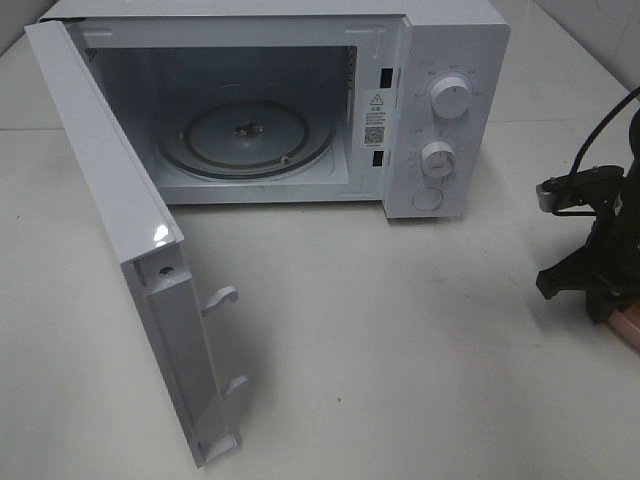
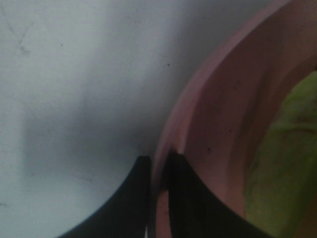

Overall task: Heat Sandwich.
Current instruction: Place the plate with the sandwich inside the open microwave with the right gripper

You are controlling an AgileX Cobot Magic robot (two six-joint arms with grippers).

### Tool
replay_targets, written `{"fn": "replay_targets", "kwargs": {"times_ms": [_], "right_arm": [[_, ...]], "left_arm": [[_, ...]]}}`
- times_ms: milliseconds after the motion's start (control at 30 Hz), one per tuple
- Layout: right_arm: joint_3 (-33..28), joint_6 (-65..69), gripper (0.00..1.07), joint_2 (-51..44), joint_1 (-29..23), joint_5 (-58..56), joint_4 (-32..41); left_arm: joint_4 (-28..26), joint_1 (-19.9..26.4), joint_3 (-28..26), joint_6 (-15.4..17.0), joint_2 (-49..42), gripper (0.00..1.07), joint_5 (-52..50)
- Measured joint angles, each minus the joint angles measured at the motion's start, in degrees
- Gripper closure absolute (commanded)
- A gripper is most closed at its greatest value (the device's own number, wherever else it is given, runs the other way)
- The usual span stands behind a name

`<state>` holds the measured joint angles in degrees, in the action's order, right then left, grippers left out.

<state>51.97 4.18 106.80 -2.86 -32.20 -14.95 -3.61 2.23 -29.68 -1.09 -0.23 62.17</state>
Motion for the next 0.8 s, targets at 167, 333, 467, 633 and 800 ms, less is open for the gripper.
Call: {"fn": "replay_targets", "kwargs": {"times_ms": [167,333,467,633,800], "right_arm": [[0.0,2.35,1.07,0.0,-0.69,-1.32,-2.58],[0.0,5.27,1.07,-0.17,-2.75,-3.32,-5.96],[0.0,6.59,1.07,-1.03,-3.44,-4.41,-7.39],[0.0,8.42,1.07,-3.38,-4.58,-6.99,-8.31],[0.0,8.94,1.07,-4.93,-5.44,-9.17,-7.62]], "left_arm": [[0.0,0.0,0.0,0.0,0.0,0.1,0.0],[0.0,0.0,0.0,0.0,0.0,0.1,0.0],[0.0,0.0,0.0,0.0,0.0,0.1,0.0],[0.0,0.0,0.0,0.0,-0.06,0.1,0.0],[0.0,0.0,0.0,0.0,-0.06,0.1,0.0]]}}
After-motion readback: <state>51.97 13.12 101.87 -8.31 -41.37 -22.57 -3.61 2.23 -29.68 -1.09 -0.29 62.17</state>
